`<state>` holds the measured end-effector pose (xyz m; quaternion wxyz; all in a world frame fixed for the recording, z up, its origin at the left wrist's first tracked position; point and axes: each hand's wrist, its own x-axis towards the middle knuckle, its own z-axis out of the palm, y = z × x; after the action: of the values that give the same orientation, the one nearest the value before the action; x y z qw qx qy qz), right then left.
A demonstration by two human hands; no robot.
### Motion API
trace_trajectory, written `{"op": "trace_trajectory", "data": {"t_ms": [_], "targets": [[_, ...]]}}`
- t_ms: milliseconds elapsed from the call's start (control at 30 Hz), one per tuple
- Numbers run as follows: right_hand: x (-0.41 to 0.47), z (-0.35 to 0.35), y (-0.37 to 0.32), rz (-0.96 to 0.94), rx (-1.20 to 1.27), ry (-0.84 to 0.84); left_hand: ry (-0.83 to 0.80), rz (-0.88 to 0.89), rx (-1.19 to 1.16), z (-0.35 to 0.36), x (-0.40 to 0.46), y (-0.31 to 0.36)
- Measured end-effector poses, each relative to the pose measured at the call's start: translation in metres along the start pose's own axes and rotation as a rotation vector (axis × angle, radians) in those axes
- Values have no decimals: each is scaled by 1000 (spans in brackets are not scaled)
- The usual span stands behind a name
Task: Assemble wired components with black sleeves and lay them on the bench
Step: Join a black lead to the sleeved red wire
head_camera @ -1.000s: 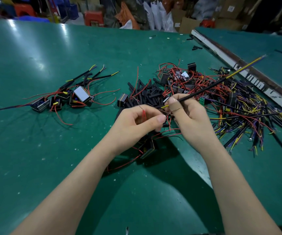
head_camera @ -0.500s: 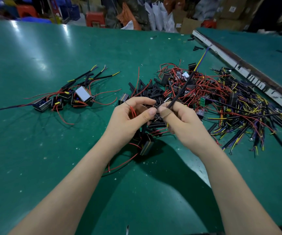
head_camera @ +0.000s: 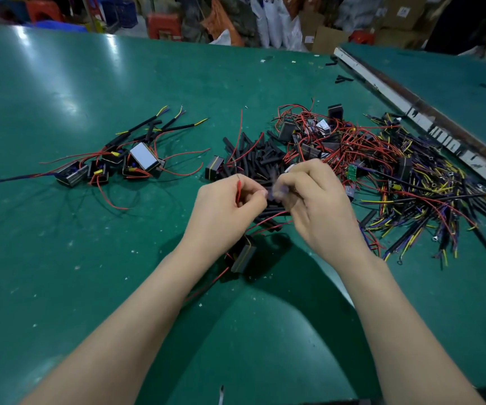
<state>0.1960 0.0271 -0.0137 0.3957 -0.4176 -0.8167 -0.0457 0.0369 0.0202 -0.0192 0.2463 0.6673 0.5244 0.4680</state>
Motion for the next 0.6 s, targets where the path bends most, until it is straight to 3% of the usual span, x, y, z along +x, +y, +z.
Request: {"op": "trace_trajectory", "data": {"t_ms": [67, 167, 333, 467, 600], "targets": [[1, -1, 1, -16, -4, 31, -80, 69, 120, -3, 2, 2], [3, -4, 2, -16, 155, -50, -165, 187, 255, -10, 5, 1], [5, -12, 1, 398, 582, -272, -306, 304, 332, -17, 5, 1], [10, -22, 8, 714, 947, -390, -459, 222, 21, -20, 2, 7], [12, -21, 9, 875, 1368, -458, -562, 90, -354, -21, -2, 15]]}}
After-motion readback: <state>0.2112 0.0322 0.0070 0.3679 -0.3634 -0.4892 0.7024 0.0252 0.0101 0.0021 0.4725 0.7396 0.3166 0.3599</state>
